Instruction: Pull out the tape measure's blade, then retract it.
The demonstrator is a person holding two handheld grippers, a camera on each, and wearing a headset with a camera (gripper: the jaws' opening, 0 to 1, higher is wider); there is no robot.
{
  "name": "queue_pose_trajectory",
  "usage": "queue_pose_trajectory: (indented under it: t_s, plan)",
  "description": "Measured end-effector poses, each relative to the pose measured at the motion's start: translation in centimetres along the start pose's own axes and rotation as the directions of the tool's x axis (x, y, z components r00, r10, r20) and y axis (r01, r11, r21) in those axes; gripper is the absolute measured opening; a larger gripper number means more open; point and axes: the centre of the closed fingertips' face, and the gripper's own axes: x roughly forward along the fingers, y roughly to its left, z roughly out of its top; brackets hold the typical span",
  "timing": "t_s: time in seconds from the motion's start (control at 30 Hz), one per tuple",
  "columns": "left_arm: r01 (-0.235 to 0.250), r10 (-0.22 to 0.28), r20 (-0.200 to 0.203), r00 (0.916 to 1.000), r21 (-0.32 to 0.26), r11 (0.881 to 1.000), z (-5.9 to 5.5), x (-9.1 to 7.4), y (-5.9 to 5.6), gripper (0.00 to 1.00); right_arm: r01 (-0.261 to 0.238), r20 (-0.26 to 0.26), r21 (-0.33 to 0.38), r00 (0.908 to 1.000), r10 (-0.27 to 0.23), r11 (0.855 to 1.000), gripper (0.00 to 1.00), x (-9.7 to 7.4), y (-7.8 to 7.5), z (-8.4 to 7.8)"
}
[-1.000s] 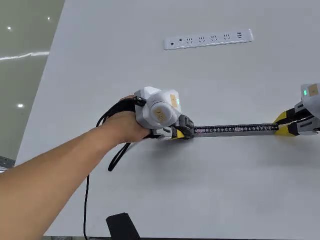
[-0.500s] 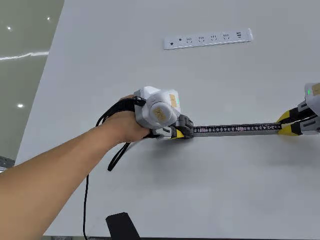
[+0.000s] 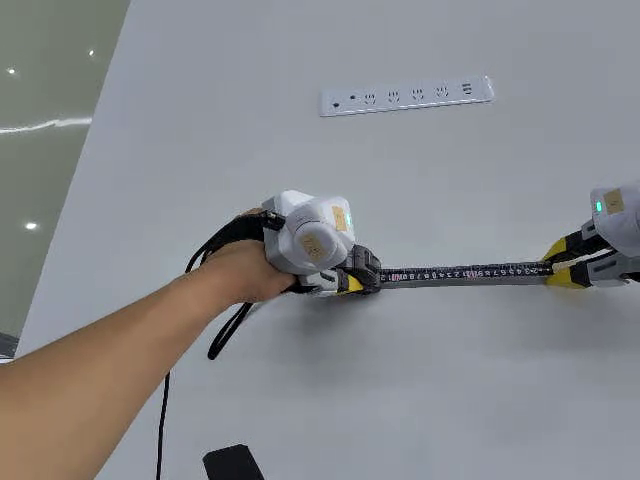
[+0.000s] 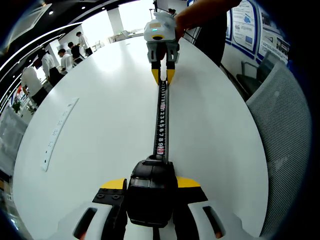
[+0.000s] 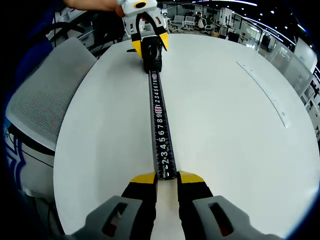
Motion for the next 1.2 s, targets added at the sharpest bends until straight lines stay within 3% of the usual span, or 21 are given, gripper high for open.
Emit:
queue_pose_trajectory:
  t_s: [0.27,0.47,0.67,0.73,0.83,0.9,1.2]
  plan:
    - [-0.010,0.011,0.020,0.9997,-0.021,1.000,0.1,0.0,0.1,0.33,0.013,-0.010,-0.024,0.9999,-0.013,1.000,0.12,0.0,0.0,0.0]
    - [-0.014,0.014,0.011,0.9998,-0.041,0.999,0.1,-0.2,0.2,0.34,0.016,-0.029,-0.024,0.9994,-0.016,1.000,0.13,-0.1,0.0,-0.1]
    - [-0.040,0.044,0.032,0.9985,-0.102,0.994,0.5,-1.2,0.6,0.36,0.027,-0.041,-0.020,0.9988,-0.028,0.999,0.13,-0.1,0.0,0.0]
    - [-0.048,0.051,0.023,0.9985,-0.101,0.994,0.3,-1.4,0.7,0.36,0.030,-0.036,-0.008,0.9989,-0.030,1.000,0.14,0.0,0.1,0.1]
    - [-0.045,0.051,0.034,0.9981,-0.146,0.988,0.2,-1.9,0.6,0.36,0.047,-0.016,0.020,0.9988,-0.047,0.999,0.15,-0.1,0.1,0.4]
    - [-0.070,0.079,0.046,0.9958,-0.180,0.981,0.3,-2.4,0.8,0.38,0.064,-0.009,0.034,0.9979,-0.064,0.997,0.15,-0.2,0.0,0.6]
    - [-0.117,0.134,0.047,0.9899,-0.262,0.958,-0.2,-4.1,0.4,0.51,0.107,0.038,0.119,0.9930,-0.112,0.987,0.20,-1.8,0.3,1.2]
